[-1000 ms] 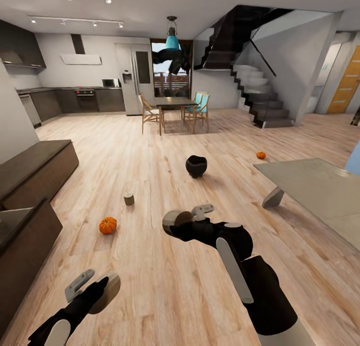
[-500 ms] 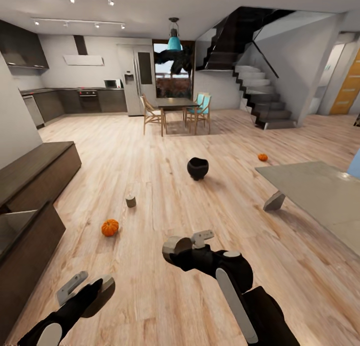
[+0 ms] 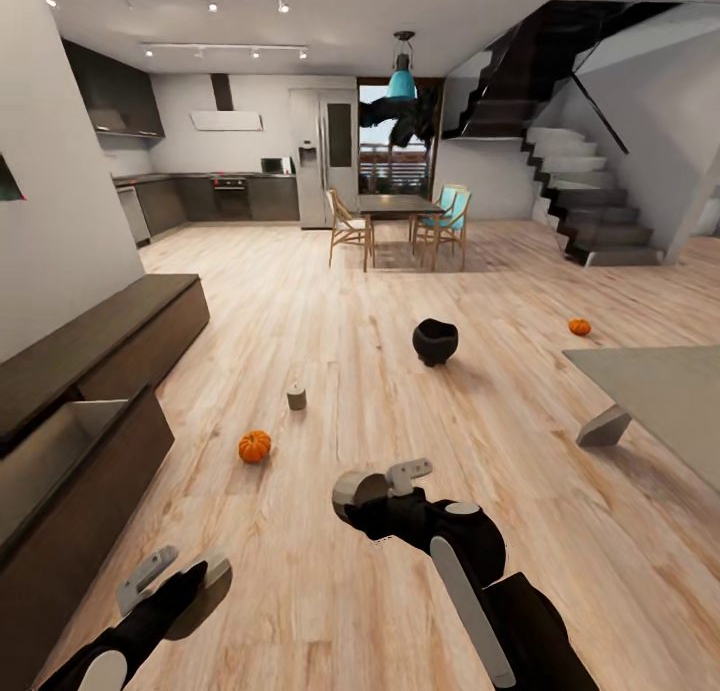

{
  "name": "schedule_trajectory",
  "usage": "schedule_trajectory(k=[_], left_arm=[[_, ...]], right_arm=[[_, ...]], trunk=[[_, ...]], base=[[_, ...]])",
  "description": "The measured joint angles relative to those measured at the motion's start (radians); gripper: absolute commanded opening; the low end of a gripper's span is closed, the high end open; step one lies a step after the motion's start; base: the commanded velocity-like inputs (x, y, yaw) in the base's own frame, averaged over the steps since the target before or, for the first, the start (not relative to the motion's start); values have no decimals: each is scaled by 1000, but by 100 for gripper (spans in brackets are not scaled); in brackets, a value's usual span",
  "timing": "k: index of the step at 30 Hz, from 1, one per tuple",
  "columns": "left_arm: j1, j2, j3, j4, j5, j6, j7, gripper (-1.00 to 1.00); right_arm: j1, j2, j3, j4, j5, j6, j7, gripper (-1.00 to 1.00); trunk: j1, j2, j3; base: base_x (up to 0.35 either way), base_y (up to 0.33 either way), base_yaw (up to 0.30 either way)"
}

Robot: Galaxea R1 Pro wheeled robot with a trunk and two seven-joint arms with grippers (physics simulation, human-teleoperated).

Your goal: Place each of the two pumpkins and all three candles from the living room inside a cabinet in the living room (use any cabinet), then make sure every cabinet is closed, and position the cauldron so it is next to a table in the living room.

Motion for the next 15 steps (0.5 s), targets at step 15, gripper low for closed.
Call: schedule_trajectory(k=[15], left_arm=[[11,8,6,-75,8,22,-1,-100]], right_arm=[[-17,3,-4,0,1,19,-2,-100]], trunk=[[0,0,-6]], base=[[283,-187,294]])
